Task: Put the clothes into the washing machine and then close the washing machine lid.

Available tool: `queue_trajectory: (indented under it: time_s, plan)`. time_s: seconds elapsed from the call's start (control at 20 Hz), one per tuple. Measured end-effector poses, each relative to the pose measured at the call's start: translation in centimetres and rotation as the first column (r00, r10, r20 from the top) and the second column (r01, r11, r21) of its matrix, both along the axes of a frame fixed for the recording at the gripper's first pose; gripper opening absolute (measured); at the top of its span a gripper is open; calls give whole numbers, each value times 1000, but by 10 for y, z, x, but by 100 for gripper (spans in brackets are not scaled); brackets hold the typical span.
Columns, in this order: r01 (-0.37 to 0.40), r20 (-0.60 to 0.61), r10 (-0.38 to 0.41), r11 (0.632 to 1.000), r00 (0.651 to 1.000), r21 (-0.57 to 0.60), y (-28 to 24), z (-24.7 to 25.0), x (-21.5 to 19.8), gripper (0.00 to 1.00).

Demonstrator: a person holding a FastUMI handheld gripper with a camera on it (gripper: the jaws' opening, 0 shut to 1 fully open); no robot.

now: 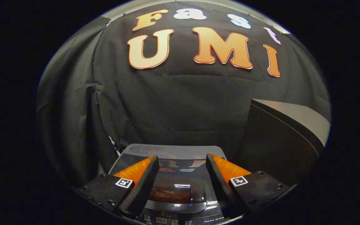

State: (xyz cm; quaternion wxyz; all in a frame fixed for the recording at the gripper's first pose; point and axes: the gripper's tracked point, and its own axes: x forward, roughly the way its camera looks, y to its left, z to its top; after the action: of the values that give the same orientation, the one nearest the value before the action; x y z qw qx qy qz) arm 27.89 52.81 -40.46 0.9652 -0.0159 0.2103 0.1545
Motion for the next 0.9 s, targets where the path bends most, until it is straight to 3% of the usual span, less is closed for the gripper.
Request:
queue_trajectory:
  time_s: [0.5,0.9]
  plan:
    - [3,160,-20,994,987,107,-8,138,-33,98]
    - [-9,317,-33,992,948,129,-91,251,-97,97]
